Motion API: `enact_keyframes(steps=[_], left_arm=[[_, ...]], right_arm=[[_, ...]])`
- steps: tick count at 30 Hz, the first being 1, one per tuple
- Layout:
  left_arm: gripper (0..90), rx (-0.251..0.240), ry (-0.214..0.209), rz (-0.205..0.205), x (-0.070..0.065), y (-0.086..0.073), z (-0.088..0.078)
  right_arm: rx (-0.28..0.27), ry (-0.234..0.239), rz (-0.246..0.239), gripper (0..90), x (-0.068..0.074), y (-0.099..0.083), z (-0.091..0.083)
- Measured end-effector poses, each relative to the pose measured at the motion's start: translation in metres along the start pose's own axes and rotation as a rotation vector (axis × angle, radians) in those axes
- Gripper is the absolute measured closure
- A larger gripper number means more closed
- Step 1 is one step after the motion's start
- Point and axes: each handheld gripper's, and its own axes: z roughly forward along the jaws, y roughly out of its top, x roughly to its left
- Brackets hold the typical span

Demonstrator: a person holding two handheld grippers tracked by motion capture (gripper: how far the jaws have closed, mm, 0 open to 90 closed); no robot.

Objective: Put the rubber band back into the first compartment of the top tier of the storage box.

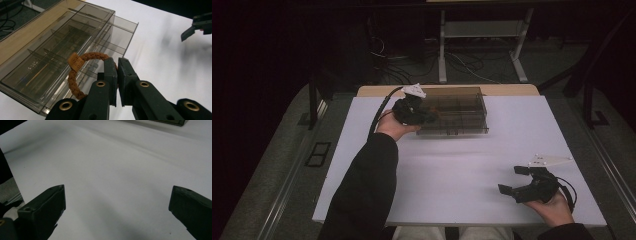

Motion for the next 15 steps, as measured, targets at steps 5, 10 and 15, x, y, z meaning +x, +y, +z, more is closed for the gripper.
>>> enact_keyframes(steps=[5, 10, 15], left_arm=[[84.9, -0.006, 0.015, 0.006, 0.003, -0.001, 0.006], [84.9, 0.004, 0.023, 0.002, 0.008, -0.003, 0.013], [84.9, 0.011, 0.032, -0.008, 0.011, -0.007, 0.018]], right_arm=[[0.001, -0.001, 0.004, 0.2, 0.000, 0.000, 0.000], [0.003, 0.001, 0.002, 0.2, -0.001, 0.000, 0.000], [0.003, 0.001, -0.001, 0.2, -0.001, 0.000, 0.000]])
